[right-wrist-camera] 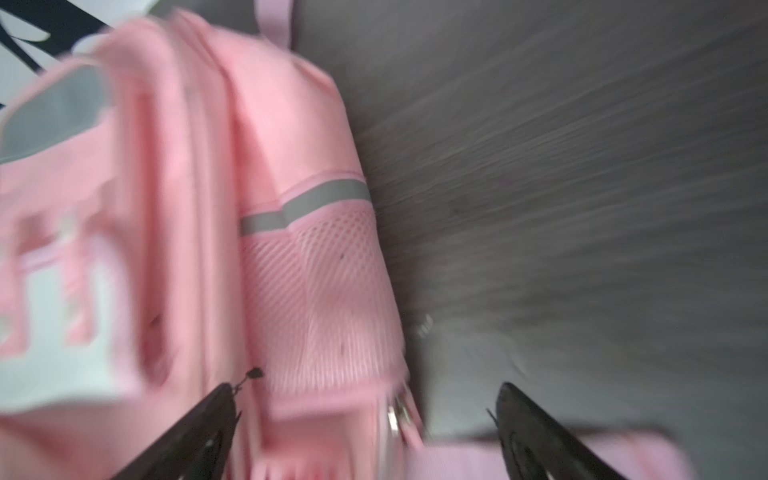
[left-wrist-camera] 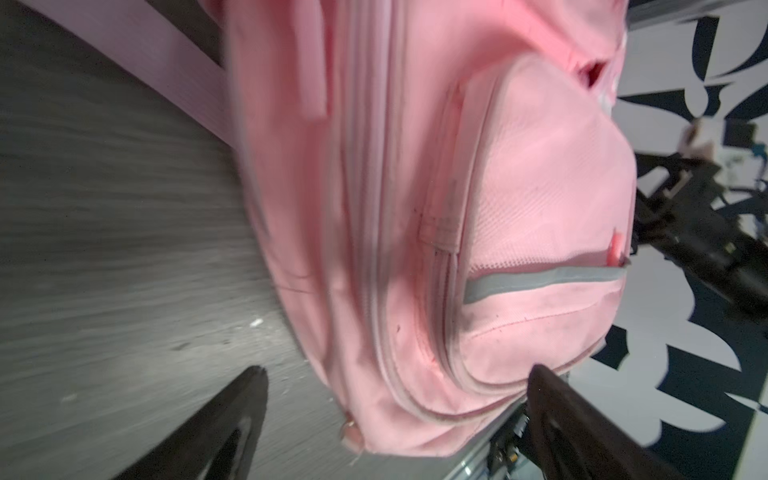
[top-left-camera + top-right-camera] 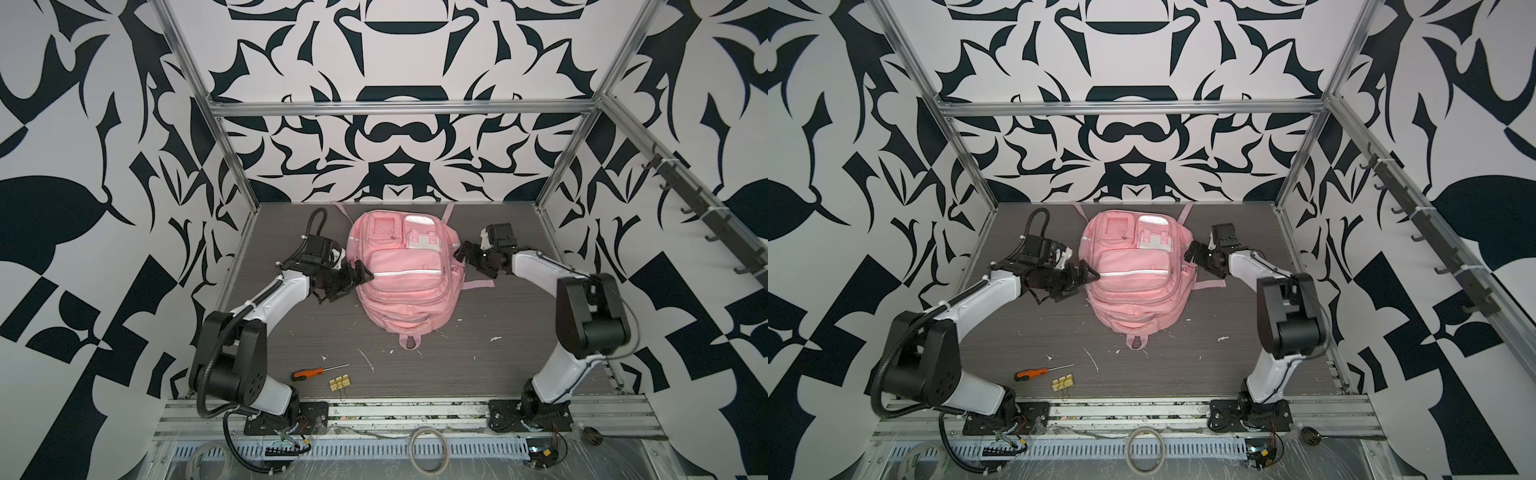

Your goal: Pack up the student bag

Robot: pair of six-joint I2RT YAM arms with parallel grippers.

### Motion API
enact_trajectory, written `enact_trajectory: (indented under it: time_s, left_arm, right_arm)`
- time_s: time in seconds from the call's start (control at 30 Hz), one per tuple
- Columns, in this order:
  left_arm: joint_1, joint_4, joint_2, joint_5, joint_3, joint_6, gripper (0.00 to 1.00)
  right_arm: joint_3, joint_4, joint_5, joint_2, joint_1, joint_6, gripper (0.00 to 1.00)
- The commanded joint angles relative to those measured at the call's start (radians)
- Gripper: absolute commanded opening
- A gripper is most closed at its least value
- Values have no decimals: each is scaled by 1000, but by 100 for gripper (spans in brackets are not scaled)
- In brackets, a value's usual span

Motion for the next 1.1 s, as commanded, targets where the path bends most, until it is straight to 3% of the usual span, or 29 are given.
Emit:
enact_trajectory:
  time_s: [0.0, 0.1, 0.2, 0.43, 0.53, 0.67, 0.77, 0.83, 0.9, 1.0, 1.07]
  left_arm:
    - [32, -146, -132, -207, 17, 208, 99]
    - [38, -57, -277, -409, -71, 296, 99]
    - [55, 30, -352, -657, -167, 277, 99]
    - [118, 238, -322, -834, -324, 298, 99]
    - [129, 451, -327, -832, -429, 366, 99]
    - [150, 794, -282, -738, -568, 469, 99]
    - [153, 915, -179, -707, -575, 484, 99]
    - [155, 921, -108, -676, -534, 506, 99]
    - [159, 1057, -27, -668, -526, 523, 99]
    - [173, 1072, 91, -649, -459, 534, 99]
    - [171, 1058, 88, -634, -463, 540, 99]
  right_arm:
    - [-80, -78, 204, -226, -1, -126, 100]
    - [-230, -28, 358, -459, 0, -179, 100]
    - [-369, 9, 533, -653, -2, -166, 100]
    - [-568, -22, 862, -791, -3, -27, 100]
    - [-697, 210, 787, -825, -3, -167, 100]
    - [-934, 801, 606, -793, -5, -421, 100]
    - [-877, 828, 530, -610, -6, -487, 100]
    - [-847, 907, 469, -498, -6, -521, 100]
    - [-832, 1069, 455, -371, -11, -534, 100]
    - [-745, 1082, 423, -229, -21, -517, 100]
    - [-736, 1118, 414, -152, -21, -521, 100]
